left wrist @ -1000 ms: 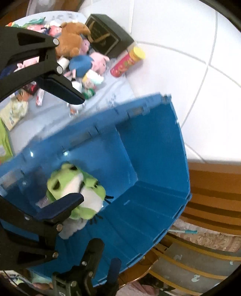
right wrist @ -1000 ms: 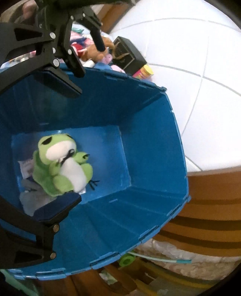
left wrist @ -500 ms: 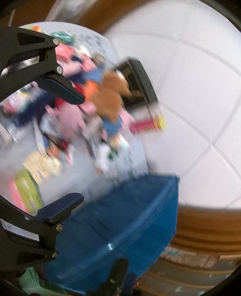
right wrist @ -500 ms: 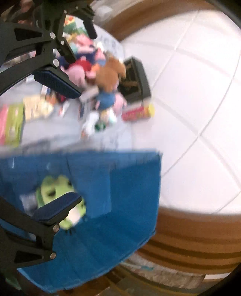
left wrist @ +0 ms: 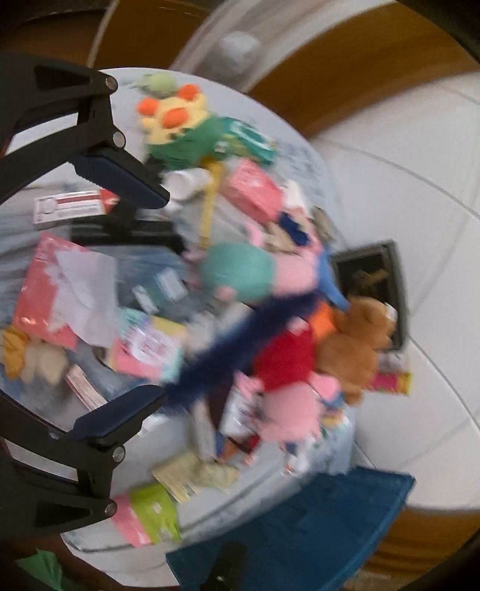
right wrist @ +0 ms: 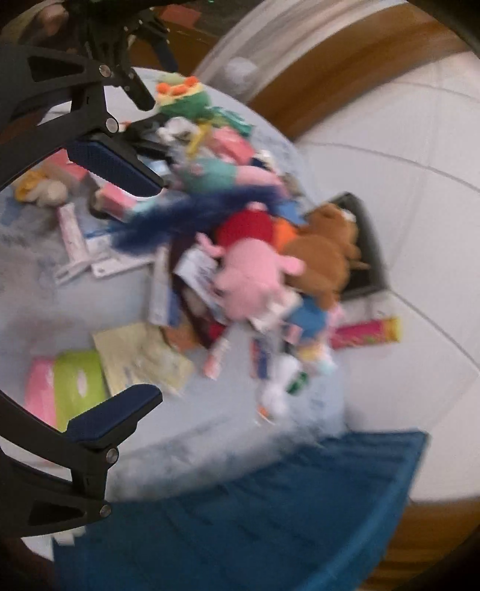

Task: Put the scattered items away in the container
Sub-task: 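Withdraw both grippers from the crate back over the table, then move the left gripper to the red box while the right gripper approaches the cream bear plush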

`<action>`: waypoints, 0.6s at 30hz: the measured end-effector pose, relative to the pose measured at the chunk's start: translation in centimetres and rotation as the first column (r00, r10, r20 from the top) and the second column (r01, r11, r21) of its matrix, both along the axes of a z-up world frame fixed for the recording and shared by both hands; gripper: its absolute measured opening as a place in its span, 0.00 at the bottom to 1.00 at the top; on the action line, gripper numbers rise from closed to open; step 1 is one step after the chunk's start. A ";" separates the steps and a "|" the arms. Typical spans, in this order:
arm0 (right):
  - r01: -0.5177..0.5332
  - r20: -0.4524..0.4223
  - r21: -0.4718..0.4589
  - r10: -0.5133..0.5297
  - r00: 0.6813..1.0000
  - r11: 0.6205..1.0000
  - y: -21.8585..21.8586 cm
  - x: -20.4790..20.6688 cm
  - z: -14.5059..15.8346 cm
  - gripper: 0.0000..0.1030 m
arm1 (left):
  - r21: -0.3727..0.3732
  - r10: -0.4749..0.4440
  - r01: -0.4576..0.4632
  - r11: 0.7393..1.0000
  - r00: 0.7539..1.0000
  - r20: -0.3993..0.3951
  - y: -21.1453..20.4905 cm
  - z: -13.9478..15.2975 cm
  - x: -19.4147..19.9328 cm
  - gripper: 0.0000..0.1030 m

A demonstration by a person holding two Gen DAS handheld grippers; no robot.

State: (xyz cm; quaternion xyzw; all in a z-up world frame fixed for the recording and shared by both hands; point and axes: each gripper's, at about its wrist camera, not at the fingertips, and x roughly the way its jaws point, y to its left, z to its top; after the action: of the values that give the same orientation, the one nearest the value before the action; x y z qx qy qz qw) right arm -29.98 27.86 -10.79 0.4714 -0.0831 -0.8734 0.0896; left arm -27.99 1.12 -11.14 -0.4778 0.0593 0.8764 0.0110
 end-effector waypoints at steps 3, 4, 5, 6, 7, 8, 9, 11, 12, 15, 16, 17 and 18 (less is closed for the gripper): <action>-0.018 0.038 -0.003 0.019 0.999 1.000 -1.6 0.2 -2.9 1.00 | 0.006 0.029 -0.029 1.000 0.999 0.018 -1.4 -1.7 1.1 0.95; -0.027 0.050 -0.006 0.027 0.998 1.000 -2.1 0.3 -3.7 1.00 | 0.006 0.037 -0.037 0.999 0.999 0.023 -1.9 -2.2 1.5 0.95; -0.036 0.060 -0.003 0.036 0.998 0.999 -2.6 0.4 -4.4 1.00 | 0.007 0.045 -0.045 0.999 0.999 0.027 -2.4 -2.7 1.9 0.95; -0.046 0.068 0.004 0.045 0.997 0.999 -3.1 0.6 -5.0 1.00 | 0.007 0.053 -0.053 0.999 0.998 0.031 -2.9 -3.2 2.3 0.95; -0.058 0.075 0.020 0.056 0.996 0.998 -3.6 0.7 -5.6 1.00 | 0.008 0.061 -0.062 0.998 0.998 0.035 -3.3 -3.7 2.7 0.95; -0.068 0.082 0.034 0.065 0.995 0.997 -4.2 0.9 -6.1 1.00 | 0.008 0.069 -0.070 0.998 0.997 0.039 -3.8 -4.2 3.0 0.95; -0.072 0.090 0.042 0.068 0.994 0.997 -4.6 1.2 -6.5 1.00 | 0.008 0.078 -0.078 0.997 0.996 0.043 -4.3 -4.7 3.4 0.95; -0.084 0.112 0.043 0.079 0.991 0.996 -5.6 1.8 -7.3 1.00 | 0.009 0.094 -0.094 0.995 0.994 0.052 -5.3 -5.7 4.2 0.95; -0.091 0.125 0.040 0.086 0.989 0.995 -6.1 2.1 -7.7 1.00 | 0.009 0.102 -0.103 0.995 0.993 0.056 -5.8 -6.2 4.6 0.95; -0.100 0.143 0.046 0.093 0.985 0.994 -7.4 3.0 -8.3 1.00 | 0.009 0.126 -0.127 0.992 0.990 0.069 -7.2 -7.6 5.7 0.95; -0.099 0.147 0.046 0.091 0.985 0.994 -8.0 3.3 -8.5 1.00 | 0.009 0.131 -0.132 0.991 0.989 0.073 -7.8 -8.0 6.0 0.95; -0.094 0.150 0.047 0.086 0.985 0.994 -8.6 3.7 -8.7 1.00 | 0.008 0.129 -0.130 0.992 0.989 0.076 -8.6 -8.3 6.2 0.95; -0.090 0.154 0.047 0.082 0.985 0.995 -9.2 4.1 -9.0 1.00 | 0.007 0.127 -0.128 0.992 0.989 0.080 -9.3 -8.6 6.3 0.95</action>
State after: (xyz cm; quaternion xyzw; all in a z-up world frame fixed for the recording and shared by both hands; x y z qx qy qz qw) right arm -25.92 18.67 -19.74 0.5418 -0.0457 -0.8323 0.1078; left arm -21.64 -8.20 -19.72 -0.5149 0.0231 0.8560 -0.0399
